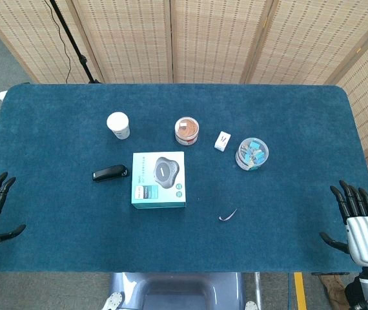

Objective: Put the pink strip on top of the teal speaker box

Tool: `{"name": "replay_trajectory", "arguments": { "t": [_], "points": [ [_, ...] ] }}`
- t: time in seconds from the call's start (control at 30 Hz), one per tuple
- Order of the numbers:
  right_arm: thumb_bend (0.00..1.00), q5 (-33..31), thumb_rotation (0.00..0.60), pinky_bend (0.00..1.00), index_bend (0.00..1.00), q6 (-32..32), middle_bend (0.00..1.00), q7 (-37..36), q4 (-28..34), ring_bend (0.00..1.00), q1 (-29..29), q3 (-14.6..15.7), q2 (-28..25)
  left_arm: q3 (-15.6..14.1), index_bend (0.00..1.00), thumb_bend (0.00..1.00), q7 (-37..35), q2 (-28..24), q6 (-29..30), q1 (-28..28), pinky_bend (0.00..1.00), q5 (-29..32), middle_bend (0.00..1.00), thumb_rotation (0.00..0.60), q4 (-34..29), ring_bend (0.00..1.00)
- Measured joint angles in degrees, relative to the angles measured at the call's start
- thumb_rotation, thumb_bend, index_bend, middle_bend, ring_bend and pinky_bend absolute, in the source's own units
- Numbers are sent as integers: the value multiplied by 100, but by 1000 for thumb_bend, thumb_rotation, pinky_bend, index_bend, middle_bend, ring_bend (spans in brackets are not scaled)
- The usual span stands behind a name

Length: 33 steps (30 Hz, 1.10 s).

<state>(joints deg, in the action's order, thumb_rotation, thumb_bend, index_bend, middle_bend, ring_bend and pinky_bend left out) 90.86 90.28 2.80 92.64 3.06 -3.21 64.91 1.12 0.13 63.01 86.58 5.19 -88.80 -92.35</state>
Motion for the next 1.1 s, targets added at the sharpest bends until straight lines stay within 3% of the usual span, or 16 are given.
{"name": "replay_trajectory", "arguments": {
  "t": [0.4, 0.73, 0.9, 1.1],
  "points": [
    [0, 131, 600, 0, 89, -263, 0, 16, 13, 0, 95, 116, 3, -20, 0, 0, 92, -64, -36, -18, 0, 39, 0, 600, -158, 0],
    [0, 388, 600, 0, 165, -1381, 0, 94, -10, 0, 768, 231, 167, 37, 0, 0, -40, -279, -54, 0, 0, 95, 0, 600, -628, 0],
    [3, 408, 600, 0, 278, -1939, 0, 367, 22, 0, 1211, 155, 338, 76, 0, 0, -79, -365, -52, -15, 0, 194, 0, 600, -752, 0],
    [248, 167, 600, 0, 307, -2569, 0, 464, -10, 0, 1604, 41, 631, 67, 0, 0, -254, -402, 3, -53, 0, 157, 0, 600, -671, 0]
  ]
}}
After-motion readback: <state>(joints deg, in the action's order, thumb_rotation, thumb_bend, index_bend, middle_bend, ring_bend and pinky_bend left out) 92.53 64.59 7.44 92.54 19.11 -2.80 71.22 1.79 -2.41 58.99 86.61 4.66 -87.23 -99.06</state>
